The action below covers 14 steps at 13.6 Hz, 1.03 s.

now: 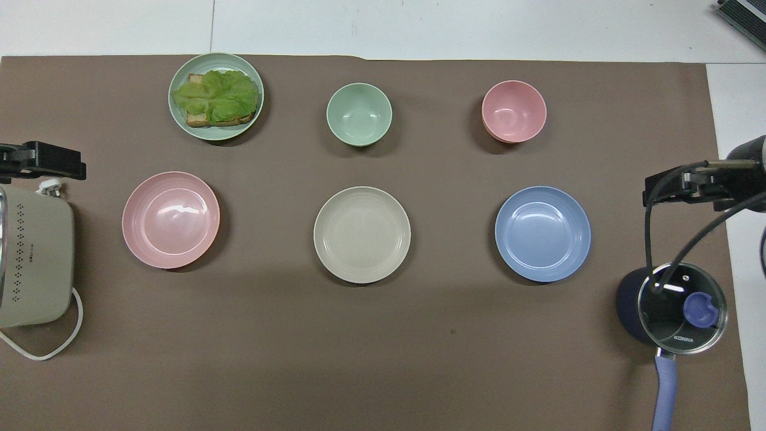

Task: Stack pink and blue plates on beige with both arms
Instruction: 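Move the left gripper to the rim of the pink plate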

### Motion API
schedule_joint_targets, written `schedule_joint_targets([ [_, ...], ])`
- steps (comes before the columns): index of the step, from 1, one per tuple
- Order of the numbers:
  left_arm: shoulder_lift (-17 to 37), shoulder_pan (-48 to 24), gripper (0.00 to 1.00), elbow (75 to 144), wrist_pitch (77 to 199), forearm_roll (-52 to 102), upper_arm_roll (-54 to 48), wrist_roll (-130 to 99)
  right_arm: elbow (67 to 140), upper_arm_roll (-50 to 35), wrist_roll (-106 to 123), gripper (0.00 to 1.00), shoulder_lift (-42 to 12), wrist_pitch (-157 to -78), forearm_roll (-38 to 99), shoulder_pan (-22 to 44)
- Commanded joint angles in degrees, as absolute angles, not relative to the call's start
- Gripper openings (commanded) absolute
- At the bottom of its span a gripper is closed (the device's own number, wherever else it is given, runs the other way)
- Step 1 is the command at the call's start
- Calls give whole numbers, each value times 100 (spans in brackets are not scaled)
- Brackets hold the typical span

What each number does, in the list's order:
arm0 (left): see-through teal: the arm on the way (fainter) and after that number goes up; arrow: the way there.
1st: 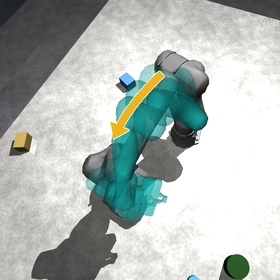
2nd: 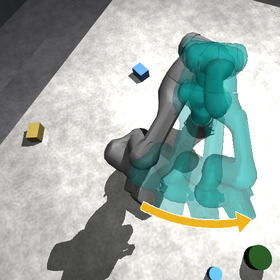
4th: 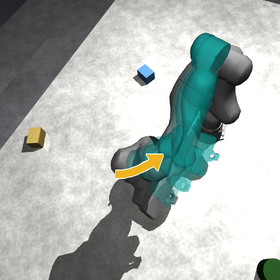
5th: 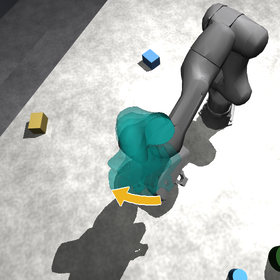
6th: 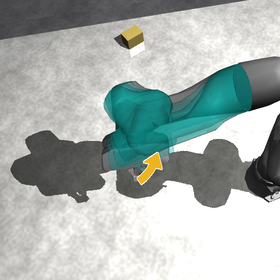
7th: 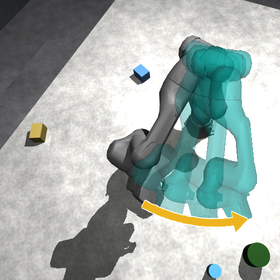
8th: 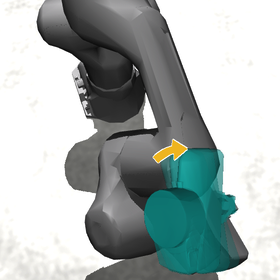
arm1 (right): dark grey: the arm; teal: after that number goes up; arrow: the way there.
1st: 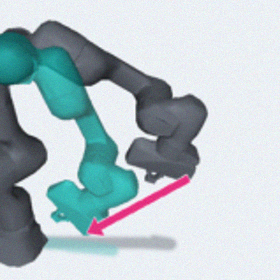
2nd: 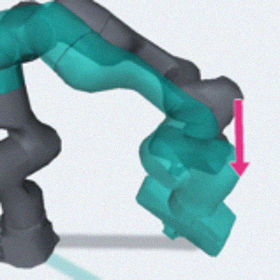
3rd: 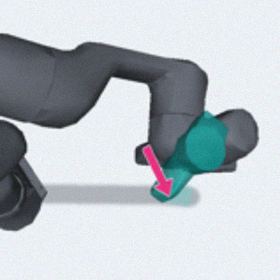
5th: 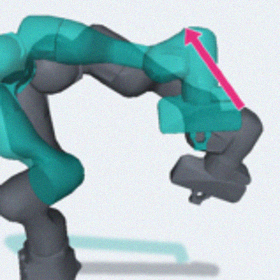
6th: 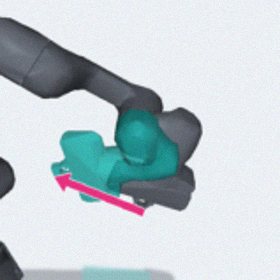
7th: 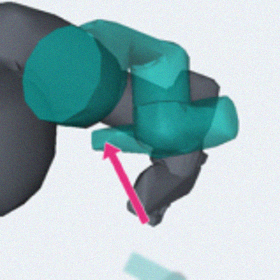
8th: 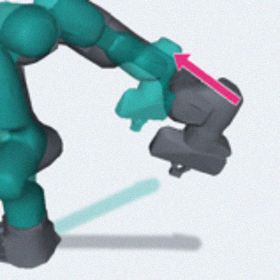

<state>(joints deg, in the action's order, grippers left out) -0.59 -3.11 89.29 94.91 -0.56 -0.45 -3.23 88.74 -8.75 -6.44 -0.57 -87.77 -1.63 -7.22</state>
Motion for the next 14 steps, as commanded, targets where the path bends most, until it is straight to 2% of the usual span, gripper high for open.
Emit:
schedule_joint_targets([
  [1,-79,-246,100,8956,9430,-26,-44,-395,8938,-914,-580,100,-26,-8868,-185,-791],
  [4,-342,-35,100,9307,9018,-26,-35,-290,8930,-914,-580,100,-26,-8859,-185,-800],
  [7,-317,-35,100,9351,9026,-26,-35,-342,8921,-914,-571,100,-26,-8859,-185,-800],
  [9,-308,-61,100,9797,9227,-26,-35,-387,8921,-914,-563,100,-26,-8859,-185,-800],
  [12,-352,-35,100,10860,10332,-26,-35,-378,8921,-914,-589,100,-26,-8859,-185,-800],
  [14,-247,-18,100,11292,10808,-26,-35,-378,8921,-905,-589,100,-26,-8859,-185,-800],
])
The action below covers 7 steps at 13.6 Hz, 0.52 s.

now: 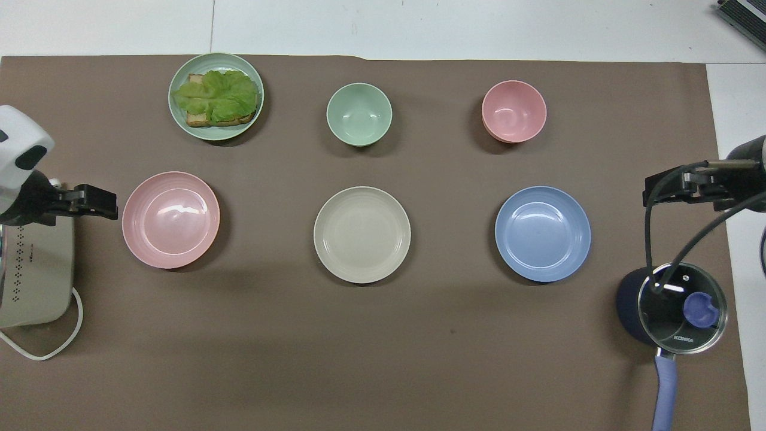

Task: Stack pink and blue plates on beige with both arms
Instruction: 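Move the left gripper to the rim of the pink plate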

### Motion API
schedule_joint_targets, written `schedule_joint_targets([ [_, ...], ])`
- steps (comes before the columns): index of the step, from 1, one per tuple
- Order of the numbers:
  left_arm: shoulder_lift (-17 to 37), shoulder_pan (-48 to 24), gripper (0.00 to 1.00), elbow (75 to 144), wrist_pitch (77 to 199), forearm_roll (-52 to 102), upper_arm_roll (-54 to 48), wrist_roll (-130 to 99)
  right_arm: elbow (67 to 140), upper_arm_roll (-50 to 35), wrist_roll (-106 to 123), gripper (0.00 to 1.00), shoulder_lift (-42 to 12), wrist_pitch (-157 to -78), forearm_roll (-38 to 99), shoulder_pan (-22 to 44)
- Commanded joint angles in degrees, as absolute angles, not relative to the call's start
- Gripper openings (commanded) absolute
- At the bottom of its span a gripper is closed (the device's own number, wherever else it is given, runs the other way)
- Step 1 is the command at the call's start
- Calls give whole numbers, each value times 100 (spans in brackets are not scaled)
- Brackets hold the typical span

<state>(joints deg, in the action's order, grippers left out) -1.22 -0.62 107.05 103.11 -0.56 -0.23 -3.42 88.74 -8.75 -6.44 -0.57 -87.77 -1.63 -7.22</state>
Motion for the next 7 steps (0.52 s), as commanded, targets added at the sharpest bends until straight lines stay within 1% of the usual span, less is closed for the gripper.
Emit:
schedule_joint_targets([
  [1,-133,104,100,11511,11089,-26,-26,-343,8921,-905,-589,100,-26,-8859,-185,-800],
  [3,235,255,100,11706,11503,-26,-35,-308,8921,-905,-589,100,-26,-8859,-185,-800],
  [7,939,422,100,11725,11891,-26,-35,-308,8921,-914,-589,100,-26,-8859,-185,-800],
])
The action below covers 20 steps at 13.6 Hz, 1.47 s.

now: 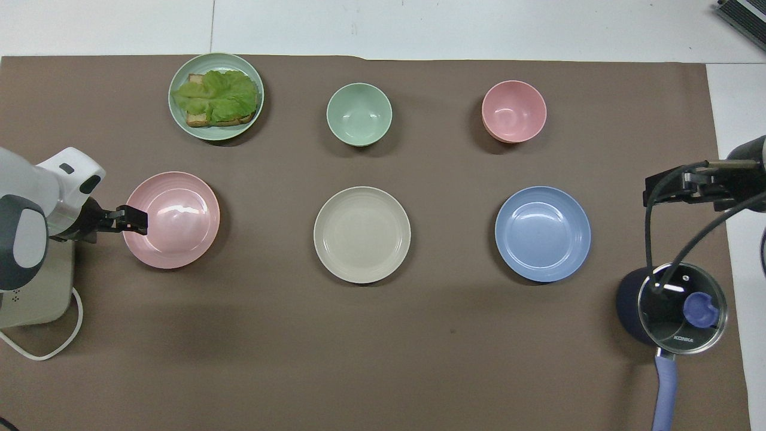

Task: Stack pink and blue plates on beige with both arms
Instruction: 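Grasp the pink plate with the left gripper and carry it onto the beige plate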

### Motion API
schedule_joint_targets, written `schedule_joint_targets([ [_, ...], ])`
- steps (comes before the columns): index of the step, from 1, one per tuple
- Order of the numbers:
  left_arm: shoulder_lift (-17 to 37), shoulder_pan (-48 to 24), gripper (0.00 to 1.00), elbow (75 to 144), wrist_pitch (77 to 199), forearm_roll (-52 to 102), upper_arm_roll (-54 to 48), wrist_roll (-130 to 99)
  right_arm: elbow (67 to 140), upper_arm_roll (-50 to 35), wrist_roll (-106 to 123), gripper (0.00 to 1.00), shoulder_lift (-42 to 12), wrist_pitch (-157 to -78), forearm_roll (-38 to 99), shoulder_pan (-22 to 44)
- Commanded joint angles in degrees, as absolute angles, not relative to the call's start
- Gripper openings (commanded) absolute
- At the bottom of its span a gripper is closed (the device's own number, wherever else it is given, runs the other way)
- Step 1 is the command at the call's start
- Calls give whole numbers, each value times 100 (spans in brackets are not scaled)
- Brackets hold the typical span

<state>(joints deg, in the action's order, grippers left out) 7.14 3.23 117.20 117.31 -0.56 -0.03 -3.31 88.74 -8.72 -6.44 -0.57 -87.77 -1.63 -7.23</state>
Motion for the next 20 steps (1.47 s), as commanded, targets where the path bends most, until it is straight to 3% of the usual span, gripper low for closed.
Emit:
schedule_joint_targets([
  [1,967,439,100,11733,11961,-26,-35,-342,8921,-914,-589,100,-26,-8851,-185,-800],
  [10,1090,598,100,12067,12349,26,-44,-1080,8921,-905,-589,100,-26,-8859,-185,-800],
  [13,1011,589,35,12217,12349,53,-44,-1090,8921,-905,-589,100,-26,-8859,-185,-800],
  [14,1011,598,9,12217,12340,61,-44,-1090,8921,-905,-589,100,-26,-8859,-185,-800],
  [15,1011,598,0,12217,12314,96,-44,-1081,8921,-905,-589,100,-26,-8851,-185,-800],
  [20,1099,536,0,11840,11822,404,-53,-1099,8921,-896,-580,100,-26,-8859,-185,-800],
])
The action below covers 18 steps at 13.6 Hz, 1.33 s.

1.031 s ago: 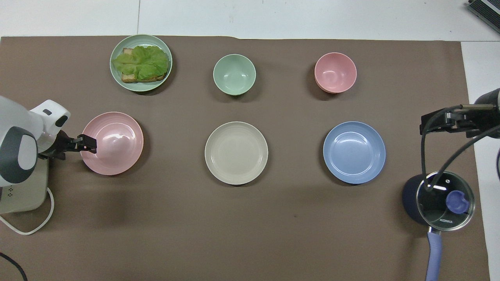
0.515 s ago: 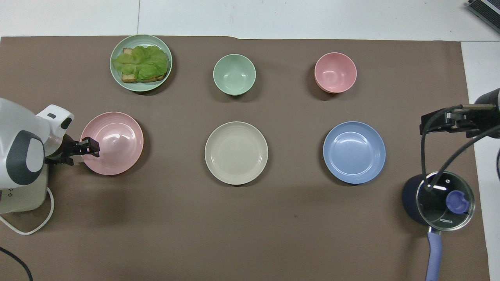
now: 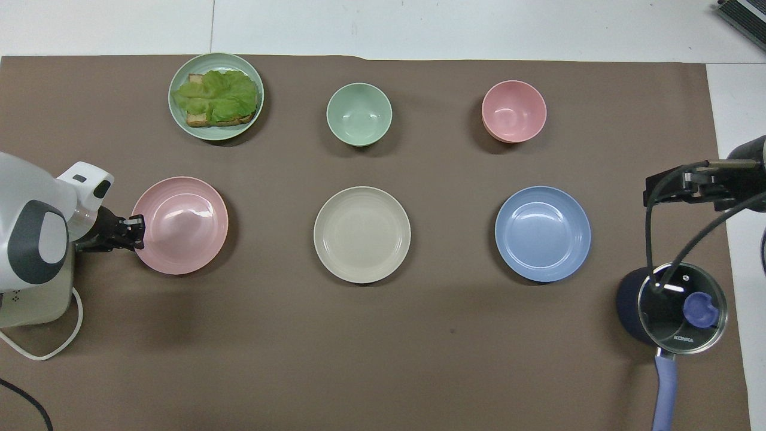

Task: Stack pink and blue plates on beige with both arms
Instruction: 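Grasp the pink plate with the left gripper and carry it onto the beige plate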

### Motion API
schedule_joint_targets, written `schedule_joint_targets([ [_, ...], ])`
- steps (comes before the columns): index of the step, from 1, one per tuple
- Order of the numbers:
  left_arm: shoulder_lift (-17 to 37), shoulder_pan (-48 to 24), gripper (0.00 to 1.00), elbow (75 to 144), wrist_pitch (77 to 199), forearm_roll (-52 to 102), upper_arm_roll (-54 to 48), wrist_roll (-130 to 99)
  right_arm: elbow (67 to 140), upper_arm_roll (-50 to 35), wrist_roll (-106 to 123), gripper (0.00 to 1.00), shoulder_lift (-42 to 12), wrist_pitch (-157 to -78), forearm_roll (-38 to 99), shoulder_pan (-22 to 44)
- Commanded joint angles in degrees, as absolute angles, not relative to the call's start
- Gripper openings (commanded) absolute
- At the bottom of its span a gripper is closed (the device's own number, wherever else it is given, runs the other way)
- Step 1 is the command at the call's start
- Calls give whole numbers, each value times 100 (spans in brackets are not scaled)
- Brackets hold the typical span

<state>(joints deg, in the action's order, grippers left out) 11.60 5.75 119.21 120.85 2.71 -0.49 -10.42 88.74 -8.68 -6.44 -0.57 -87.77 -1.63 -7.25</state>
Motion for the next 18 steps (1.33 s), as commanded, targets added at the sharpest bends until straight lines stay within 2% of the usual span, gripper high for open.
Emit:
schedule_joint_targets([
  [1,1090,536,0,11734,11726,561,-53,-1107,8921,-896,-589,100,-26,-8859,-185,-809],
  [4,1090,527,0,10919,10613,869,-105,-1369,8921,-896,-615,100,-26,-8859,-193,-800],
  [7,1029,195,0,10328,9775,1203,-246,-2255,8921,-896,-650,100,-26,-8920,-193,-800],
  [10,897,-673,0,10580,10088,1265,-431,-3555,8938,-896,-572,100,-26,-8965,-193,-800],
  [12,809,-1350,0,11107,10929,1493,-431,-4006,9026,-888,-554,100,-18,-9209,-185,-809],
  [14,974,-1931,0,11381,11931,1564,-431,-4384,9271,-879,-545,100,114,-9430,-185,-826],
  [16,1133,-2223,0,11592,12592,1556,-431,-4316,9360,-879,-501,100,158,-9466,-185,-888],
  [17,1142,-2267,17,11593,12612,1556,-431,-4202,9360,-879,-431,100,167,-9466,-185,-914],
  [18,1143,-2285,99,11584,12612,1556,-431,-4132,9369,-879,-422,100,167,-9475,-185,-923],
])
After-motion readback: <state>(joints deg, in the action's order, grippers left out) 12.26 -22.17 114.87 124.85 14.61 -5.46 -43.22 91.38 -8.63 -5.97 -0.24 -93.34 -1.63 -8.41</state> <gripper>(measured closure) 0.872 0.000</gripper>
